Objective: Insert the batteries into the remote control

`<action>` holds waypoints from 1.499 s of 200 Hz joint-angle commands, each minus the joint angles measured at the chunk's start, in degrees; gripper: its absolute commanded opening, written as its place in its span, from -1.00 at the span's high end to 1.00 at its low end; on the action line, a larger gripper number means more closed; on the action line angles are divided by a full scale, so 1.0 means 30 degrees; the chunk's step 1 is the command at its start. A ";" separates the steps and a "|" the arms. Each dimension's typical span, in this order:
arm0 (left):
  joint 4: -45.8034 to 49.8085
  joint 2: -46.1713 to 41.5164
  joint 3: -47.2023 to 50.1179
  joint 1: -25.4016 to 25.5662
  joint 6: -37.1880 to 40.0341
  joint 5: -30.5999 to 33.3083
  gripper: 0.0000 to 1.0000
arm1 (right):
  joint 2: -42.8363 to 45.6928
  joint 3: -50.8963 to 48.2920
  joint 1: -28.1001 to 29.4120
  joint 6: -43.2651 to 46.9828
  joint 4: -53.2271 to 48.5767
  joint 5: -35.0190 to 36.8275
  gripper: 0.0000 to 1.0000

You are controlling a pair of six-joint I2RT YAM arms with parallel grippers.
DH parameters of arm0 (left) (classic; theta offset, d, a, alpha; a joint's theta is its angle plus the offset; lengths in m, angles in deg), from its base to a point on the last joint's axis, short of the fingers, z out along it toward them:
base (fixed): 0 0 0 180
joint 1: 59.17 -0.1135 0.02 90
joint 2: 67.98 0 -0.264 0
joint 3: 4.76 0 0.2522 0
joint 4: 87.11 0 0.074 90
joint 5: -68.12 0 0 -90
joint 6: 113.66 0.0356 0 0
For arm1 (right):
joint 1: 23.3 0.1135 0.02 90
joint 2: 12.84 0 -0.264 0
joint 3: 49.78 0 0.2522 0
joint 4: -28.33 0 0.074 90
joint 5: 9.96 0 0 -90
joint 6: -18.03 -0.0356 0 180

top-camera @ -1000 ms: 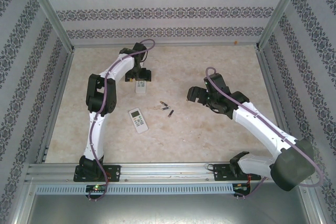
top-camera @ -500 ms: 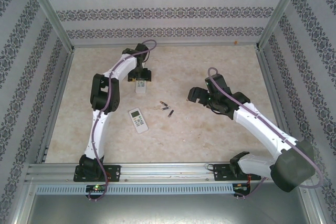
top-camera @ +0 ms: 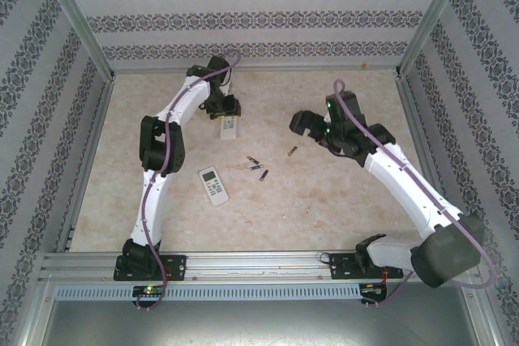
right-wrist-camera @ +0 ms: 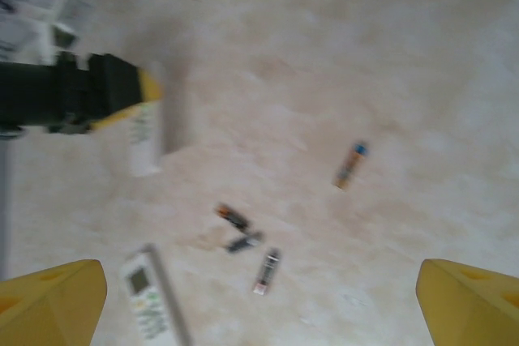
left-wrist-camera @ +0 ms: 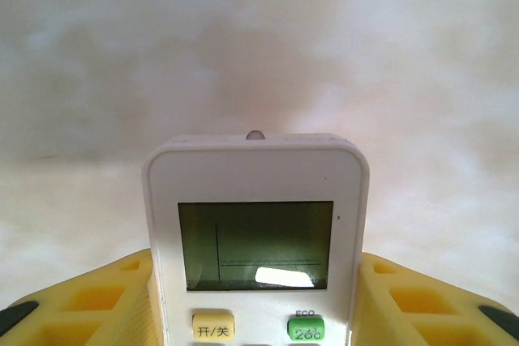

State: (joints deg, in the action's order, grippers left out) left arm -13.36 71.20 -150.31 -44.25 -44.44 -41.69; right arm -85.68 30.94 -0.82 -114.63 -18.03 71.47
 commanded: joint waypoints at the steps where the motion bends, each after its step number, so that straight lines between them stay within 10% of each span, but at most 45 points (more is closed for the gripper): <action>1: -0.4253 -0.3782 -0.1220 -0.0210 -0.2977 -0.7370 0.09 | -0.0937 0.2577 -0.0299 0.0225 0.1920 -0.4665 -0.95; 32: -1.4885 -0.5991 0.0447 -0.0147 -1.0095 -1.2731 0.09 | -0.2544 0.5277 -0.0903 -0.2206 0.5382 -0.8988 -0.96; 95: -2.8400 -0.5932 0.0706 0.0720 -2.0396 -1.4939 0.10 | -0.4497 0.7067 -0.2670 -0.8810 1.4207 -1.2042 -0.95; 153: -2.8300 -0.5808 0.0289 0.1150 -2.0659 -1.4623 0.10 | -0.5468 0.8579 -0.1990 -0.9479 1.4666 -1.3369 -0.94; 228: -2.6730 -0.5814 -0.0286 0.1575 -1.9733 -1.4869 0.10 | -0.5253 0.8286 -0.1865 -0.7527 1.2945 -1.2217 0.07; 264: -2.1856 -0.6899 -0.0288 0.1563 -1.6260 -1.3994 -0.78 | -0.4421 0.8575 -0.1852 -0.1373 0.7577 -0.9853 0.20; 300: -1.2474 -0.8026 -0.0564 0.1659 -1.0473 -1.0490 -0.87 | -0.4315 1.0511 -0.0824 0.7003 -0.0293 -0.3699 0.17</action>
State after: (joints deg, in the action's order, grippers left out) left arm -71.96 52.10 -149.32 -39.99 -90.62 -80.58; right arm -100.98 57.98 -5.21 -113.95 -2.70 47.23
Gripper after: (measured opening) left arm 0.948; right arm 0.455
